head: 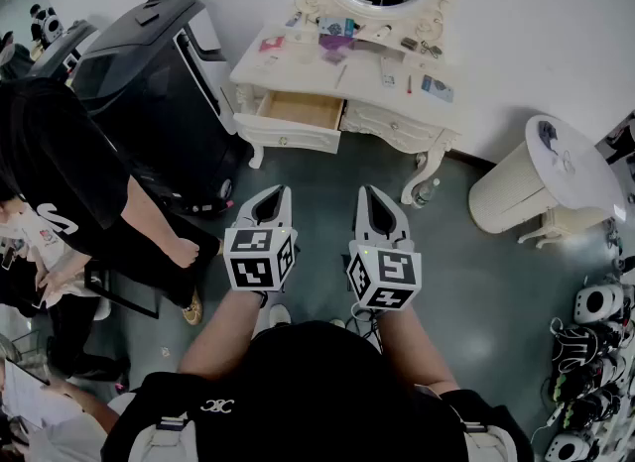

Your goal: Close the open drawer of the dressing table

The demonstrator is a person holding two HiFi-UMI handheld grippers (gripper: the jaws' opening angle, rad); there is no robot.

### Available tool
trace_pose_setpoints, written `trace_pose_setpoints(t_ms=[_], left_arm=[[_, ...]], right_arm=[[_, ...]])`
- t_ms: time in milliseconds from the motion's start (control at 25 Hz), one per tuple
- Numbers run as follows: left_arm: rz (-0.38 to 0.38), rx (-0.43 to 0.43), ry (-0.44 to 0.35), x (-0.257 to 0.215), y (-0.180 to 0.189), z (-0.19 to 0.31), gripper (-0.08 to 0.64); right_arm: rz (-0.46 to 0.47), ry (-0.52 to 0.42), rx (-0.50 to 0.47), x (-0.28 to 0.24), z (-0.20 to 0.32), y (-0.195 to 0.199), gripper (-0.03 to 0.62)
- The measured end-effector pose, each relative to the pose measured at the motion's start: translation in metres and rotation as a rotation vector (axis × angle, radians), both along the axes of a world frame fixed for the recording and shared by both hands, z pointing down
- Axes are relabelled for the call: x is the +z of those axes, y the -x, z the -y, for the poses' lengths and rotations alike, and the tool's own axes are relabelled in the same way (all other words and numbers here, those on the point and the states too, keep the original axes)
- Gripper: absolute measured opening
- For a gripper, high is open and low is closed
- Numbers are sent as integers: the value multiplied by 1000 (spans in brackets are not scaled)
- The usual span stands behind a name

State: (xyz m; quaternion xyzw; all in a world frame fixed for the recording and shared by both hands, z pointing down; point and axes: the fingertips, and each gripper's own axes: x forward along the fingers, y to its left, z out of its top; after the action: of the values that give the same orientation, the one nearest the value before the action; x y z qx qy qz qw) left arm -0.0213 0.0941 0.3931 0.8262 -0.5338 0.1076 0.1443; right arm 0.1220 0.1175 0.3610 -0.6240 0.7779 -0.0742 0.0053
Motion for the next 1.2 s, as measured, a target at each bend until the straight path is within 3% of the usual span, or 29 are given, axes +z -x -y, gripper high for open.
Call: trace_pose_setpoints(t_ms=[560,1200], left_arm=[[3,10,15,9,17,14,6],[-17,93,58,19,78,40,6]], right_arm=[[-7,17,-26,11,17,27,8],[-4,45,53,11,40,101,8]])
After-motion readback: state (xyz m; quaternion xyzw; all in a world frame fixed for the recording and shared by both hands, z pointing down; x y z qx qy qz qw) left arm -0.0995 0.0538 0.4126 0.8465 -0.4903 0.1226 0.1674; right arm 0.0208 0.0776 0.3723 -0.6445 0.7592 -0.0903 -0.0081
